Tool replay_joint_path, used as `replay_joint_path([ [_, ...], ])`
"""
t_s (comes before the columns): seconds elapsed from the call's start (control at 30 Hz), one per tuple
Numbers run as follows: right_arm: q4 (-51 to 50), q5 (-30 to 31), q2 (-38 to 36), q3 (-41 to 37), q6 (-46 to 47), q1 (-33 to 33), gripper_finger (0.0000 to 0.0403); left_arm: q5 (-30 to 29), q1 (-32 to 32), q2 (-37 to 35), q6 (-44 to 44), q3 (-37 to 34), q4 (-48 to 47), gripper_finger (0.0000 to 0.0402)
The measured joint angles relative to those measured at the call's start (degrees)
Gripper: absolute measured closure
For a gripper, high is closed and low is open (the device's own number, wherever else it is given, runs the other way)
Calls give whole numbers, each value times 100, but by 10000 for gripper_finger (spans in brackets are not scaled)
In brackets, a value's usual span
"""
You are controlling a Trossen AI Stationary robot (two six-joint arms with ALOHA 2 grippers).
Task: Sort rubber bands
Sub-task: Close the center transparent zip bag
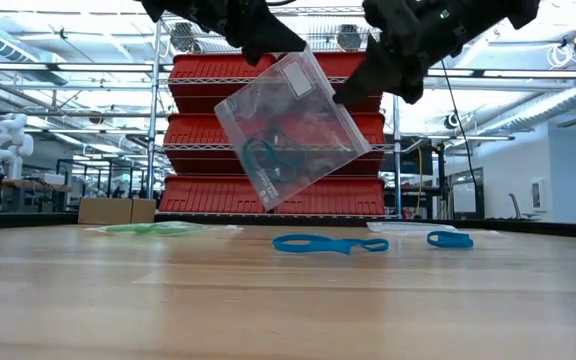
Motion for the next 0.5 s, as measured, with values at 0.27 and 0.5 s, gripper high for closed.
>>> replay_joint_path([
  [0.27, -434, 2, 1, -1, 237, 0, 394, -2, 50, 0, 0, 0, 9, 402],
  [0.5, -811, 0, 1, -2, 454, 0, 394, -4, 70, 0, 35, 0, 4, 402],
])
